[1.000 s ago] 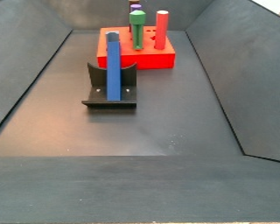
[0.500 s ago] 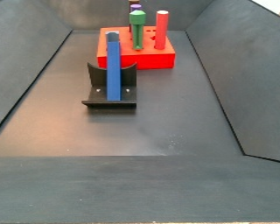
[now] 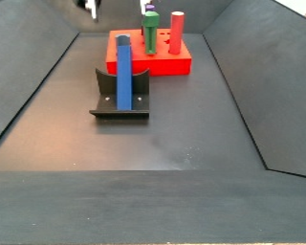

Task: Pick up the rectangle object. Move up. Place the rectangle object on the fixture. Regrasp the rectangle object. Move to above the board. Insert the rectangle object.
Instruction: Regrasp the rectangle object.

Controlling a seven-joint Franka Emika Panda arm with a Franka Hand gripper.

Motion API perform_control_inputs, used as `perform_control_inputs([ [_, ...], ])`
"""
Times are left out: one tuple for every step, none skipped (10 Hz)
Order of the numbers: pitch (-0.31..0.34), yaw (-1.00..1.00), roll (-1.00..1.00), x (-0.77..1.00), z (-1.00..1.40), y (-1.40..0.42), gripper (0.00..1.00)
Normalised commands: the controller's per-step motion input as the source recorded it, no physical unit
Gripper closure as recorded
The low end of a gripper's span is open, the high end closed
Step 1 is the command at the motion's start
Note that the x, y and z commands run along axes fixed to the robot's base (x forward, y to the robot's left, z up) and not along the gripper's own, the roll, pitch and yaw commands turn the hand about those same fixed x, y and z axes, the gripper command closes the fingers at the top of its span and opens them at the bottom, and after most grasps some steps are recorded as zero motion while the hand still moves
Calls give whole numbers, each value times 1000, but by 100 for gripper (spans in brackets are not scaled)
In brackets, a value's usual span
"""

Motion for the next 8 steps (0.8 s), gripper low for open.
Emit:
perform_control_inputs([
  [-76,78,90,93,-1000,16,0],
  [-79,56,85,100,-1000,16,0],
  [-77,34,79,110,-1000,11,0],
  [-66,18,71,124,-1000,8,0],
  [-44,2,71,118,-818,0,0],
  [-29,-5,74,105,-663,-4,0],
  [-16,-2,73,89,-461,-5,0],
  [-9,0,66,85,-316,-6,0],
])
